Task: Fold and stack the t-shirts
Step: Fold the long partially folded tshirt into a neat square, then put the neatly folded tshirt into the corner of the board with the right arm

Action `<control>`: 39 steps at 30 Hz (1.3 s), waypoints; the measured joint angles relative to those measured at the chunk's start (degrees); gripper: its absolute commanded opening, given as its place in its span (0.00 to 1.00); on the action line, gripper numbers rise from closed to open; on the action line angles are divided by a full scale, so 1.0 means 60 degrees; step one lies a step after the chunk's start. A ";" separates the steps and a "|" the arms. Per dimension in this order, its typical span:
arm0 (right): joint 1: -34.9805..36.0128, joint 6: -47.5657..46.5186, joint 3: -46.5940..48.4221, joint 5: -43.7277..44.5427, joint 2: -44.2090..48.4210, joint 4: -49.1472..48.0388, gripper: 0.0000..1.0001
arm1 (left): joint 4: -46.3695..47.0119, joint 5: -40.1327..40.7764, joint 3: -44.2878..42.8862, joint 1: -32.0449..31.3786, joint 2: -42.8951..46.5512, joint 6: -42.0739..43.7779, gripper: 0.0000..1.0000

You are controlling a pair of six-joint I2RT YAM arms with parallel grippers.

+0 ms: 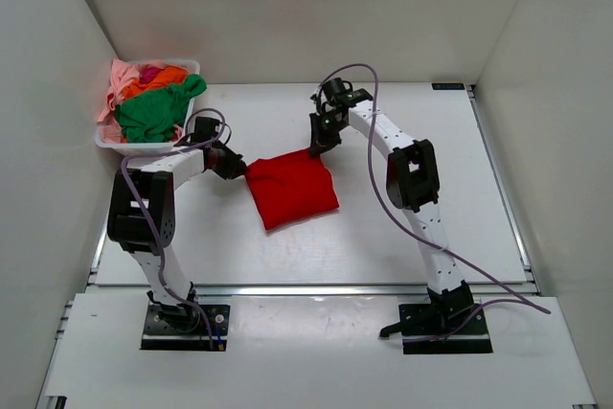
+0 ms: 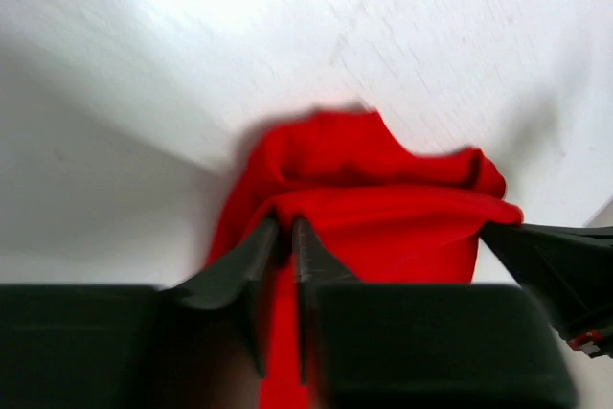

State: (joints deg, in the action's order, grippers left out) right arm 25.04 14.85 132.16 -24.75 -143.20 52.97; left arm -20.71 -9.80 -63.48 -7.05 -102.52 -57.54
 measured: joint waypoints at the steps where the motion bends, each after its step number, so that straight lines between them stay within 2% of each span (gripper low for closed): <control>1: 0.0073 -0.0015 0.0000 0.0127 -0.0098 -0.0007 0.13 | 0.0120 0.0076 0.0000 0.0044 -0.0080 0.0004 0.36; 2: 0.0146 -0.0018 0.0000 0.0255 -0.0211 -0.0018 0.16 | 0.0259 0.0131 0.0000 0.0113 -0.0171 -0.0004 0.38; 4: 0.0222 -0.0055 0.0095 0.0514 -0.0426 0.0033 0.33 | 0.0568 0.0204 0.0000 0.0277 -0.0364 -0.0058 0.47; 6: 0.0273 -0.0076 0.0342 0.0619 -0.0503 0.0091 0.43 | 0.0903 0.0204 -0.0022 0.0441 -0.0586 -0.0106 0.52; 8: 0.0244 -0.0124 0.0459 0.0827 -0.0426 -0.0080 0.49 | 0.1042 0.0197 -0.0270 0.0576 -0.0885 -0.0131 0.53; 9: 0.0178 -0.0127 0.0423 0.0925 -0.0335 -0.0168 0.56 | 0.1038 0.0160 -0.0495 0.0637 -0.1056 -0.0131 0.53; 12: -0.0211 -0.0146 -0.0546 0.1137 0.0441 -0.0663 0.66 | 0.1064 0.0051 -0.1140 0.0692 -0.1308 -0.0084 0.53; 19: -0.1341 -0.0095 -0.3668 0.1118 0.3319 -0.1512 0.69 | 0.1067 -0.0433 -0.1417 0.0685 -0.0594 0.0102 0.52; 23: -0.1475 0.0342 -0.6164 0.0415 0.4841 -0.2714 0.71 | 0.1064 -0.0729 -0.0455 0.0197 0.0477 0.0113 0.51; 26: -0.1173 0.0787 -0.7617 -0.0149 0.5155 -0.3577 0.73 | 0.1027 -0.0878 0.0331 -0.0499 0.0940 0.0113 0.50; 30: -0.0659 0.1151 -0.8306 -0.0510 0.4878 -0.4040 0.75 | 0.0918 -0.1013 0.0980 -0.1209 0.0860 0.0117 0.47; 33: -0.0324 0.1359 -0.8306 -0.0605 0.4670 -0.4524 0.75 | 0.0801 -0.0998 0.1071 -0.1249 0.0601 0.0168 0.47; 39: 0.0015 0.1719 -0.8225 -0.0732 0.4189 -0.4994 0.60 | 0.0798 -0.1024 0.1013 -0.1042 0.0040 0.0372 0.47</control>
State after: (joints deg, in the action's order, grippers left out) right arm 25.12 25.17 82.81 -29.15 -118.06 23.00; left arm -15.92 -15.94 -57.41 -13.30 -102.28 -55.31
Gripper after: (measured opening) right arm 0.640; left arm 0.466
